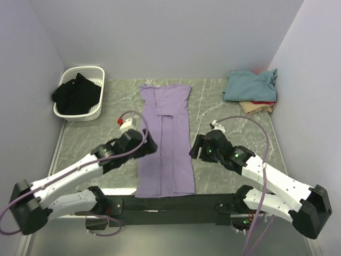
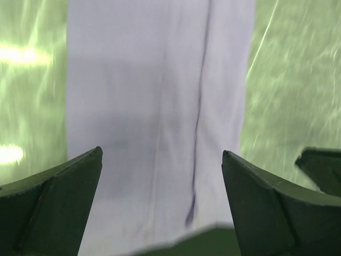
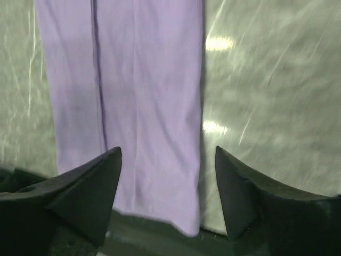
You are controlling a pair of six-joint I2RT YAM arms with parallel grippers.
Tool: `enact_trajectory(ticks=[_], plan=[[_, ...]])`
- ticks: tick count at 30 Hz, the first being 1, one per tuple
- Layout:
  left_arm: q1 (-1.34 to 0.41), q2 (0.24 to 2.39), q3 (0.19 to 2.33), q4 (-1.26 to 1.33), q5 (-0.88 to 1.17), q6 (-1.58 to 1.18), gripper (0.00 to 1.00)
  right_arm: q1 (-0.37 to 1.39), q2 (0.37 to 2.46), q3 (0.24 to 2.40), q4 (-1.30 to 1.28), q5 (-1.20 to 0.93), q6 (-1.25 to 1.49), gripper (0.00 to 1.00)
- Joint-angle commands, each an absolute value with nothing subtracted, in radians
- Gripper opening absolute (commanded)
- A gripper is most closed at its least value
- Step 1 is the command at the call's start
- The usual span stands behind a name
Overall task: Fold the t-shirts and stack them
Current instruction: Fold the tshirt
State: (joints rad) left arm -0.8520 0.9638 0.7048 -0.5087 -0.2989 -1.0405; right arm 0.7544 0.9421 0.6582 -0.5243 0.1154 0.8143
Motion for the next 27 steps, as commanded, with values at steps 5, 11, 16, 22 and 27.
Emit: enact_trajectory(ticks=[5, 11, 16, 22, 27], plan=[[-0.546, 1.328, 0.966, -0.217, -0.253, -0.66, 0.99, 0.522, 1.132, 0.831, -0.364, 0.075, 0.618, 0.79], [-0.324, 1.699, 1.286, -0.103, -0.069, -0.496, 0.99, 0.419, 1.348, 0.991, -0.347, -0.067, 0.535, 0.79], [-0.233, 2.049, 1.632, -0.101, 0.119, -0.459, 0.99, 0.39, 1.466, 1.029, -0.287, -0.168, 0.529, 0.76], [-0.152, 2.275, 1.845, -0.077, 0.319, -0.529, 0.88, 0.341, 1.588, 1.094, -0.264, -0.222, 0.522, 0.75], [-0.121, 2.351, 1.919, -0.05, 0.371, -0.534, 0.85, 0.304, 1.66, 1.147, -0.259, -0.276, 0.512, 0.74]])
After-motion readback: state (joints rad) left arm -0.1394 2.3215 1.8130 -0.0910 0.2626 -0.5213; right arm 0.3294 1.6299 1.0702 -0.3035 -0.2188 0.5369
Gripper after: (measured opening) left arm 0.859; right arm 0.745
